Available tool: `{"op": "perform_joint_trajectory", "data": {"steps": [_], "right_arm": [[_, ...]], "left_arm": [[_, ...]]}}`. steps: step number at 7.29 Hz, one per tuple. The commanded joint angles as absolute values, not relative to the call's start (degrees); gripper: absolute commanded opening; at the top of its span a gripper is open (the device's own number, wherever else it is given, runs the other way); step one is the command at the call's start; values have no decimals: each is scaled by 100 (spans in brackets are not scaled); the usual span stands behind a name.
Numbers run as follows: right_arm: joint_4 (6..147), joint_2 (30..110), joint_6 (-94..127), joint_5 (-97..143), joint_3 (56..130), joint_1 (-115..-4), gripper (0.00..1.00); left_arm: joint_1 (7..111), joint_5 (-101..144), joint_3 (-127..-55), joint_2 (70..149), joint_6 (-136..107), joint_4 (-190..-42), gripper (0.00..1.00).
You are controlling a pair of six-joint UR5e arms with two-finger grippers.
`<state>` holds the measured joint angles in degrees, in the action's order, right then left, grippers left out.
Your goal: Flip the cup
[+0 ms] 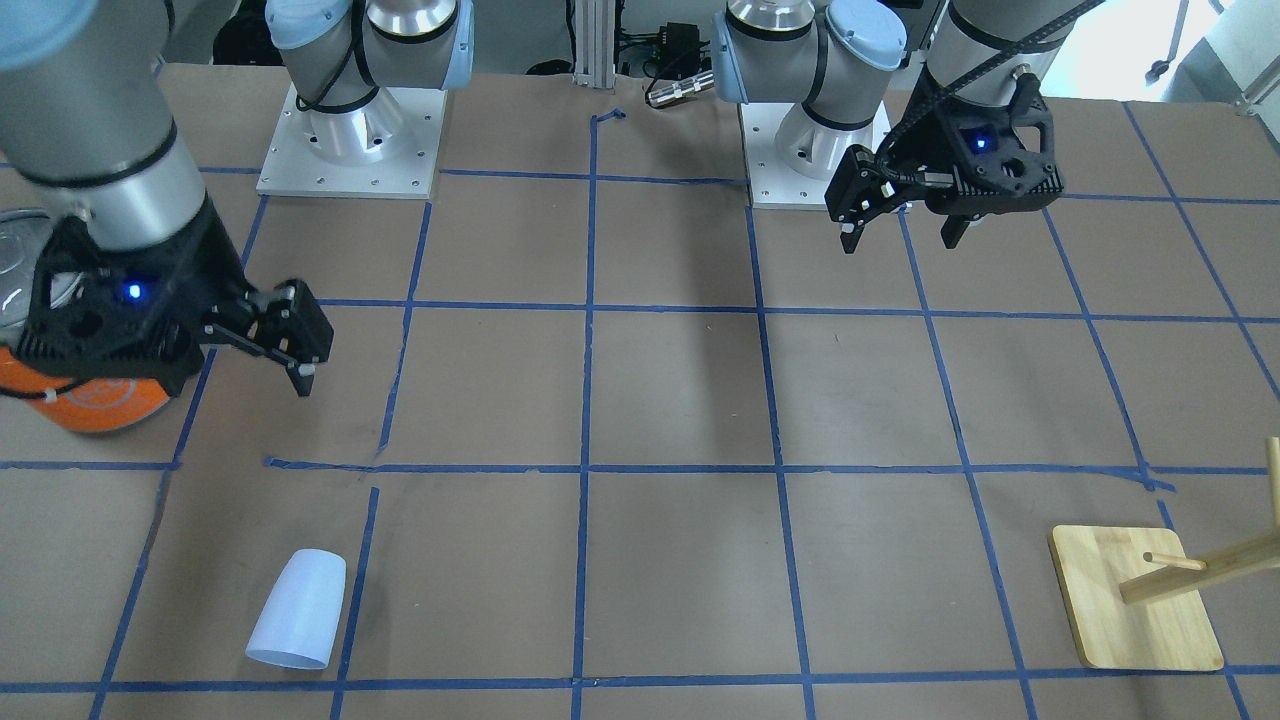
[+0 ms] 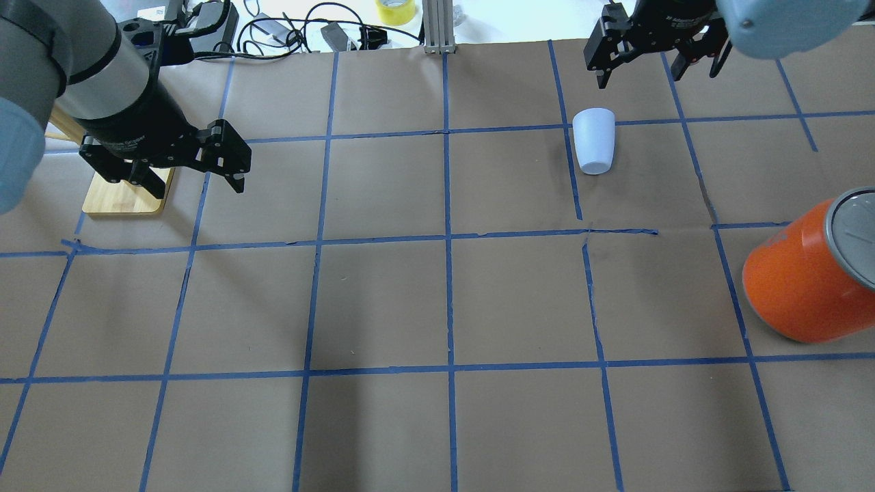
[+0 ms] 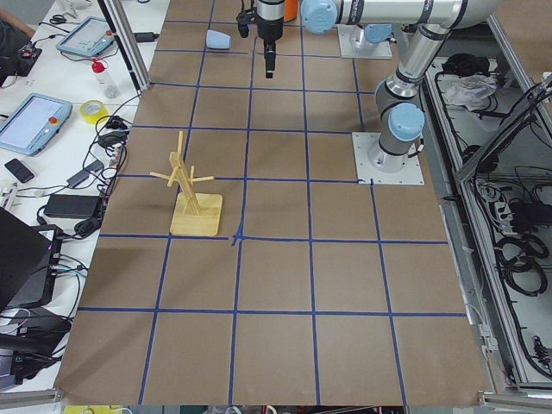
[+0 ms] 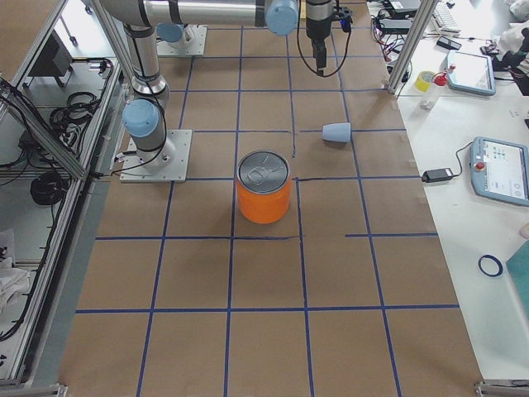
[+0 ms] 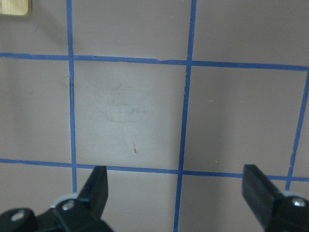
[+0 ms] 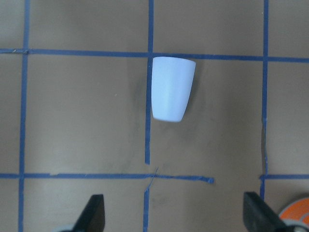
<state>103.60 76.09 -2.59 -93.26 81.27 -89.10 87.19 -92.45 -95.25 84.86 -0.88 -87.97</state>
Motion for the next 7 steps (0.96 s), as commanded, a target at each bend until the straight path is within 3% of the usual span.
{"op": "perform_joint_trajectory", "data": {"steps": [1,7], "right_arm": [[11203,6718,-211,-9414,8139,-8737,100],[12471,5697,-202,-9035,8218,-8649,100]], "left_arm": [[8719,-9255,-9519,8481,-62,-8798,100],[8719,-9264,-9527,8446,-70,-8789,100]]}}
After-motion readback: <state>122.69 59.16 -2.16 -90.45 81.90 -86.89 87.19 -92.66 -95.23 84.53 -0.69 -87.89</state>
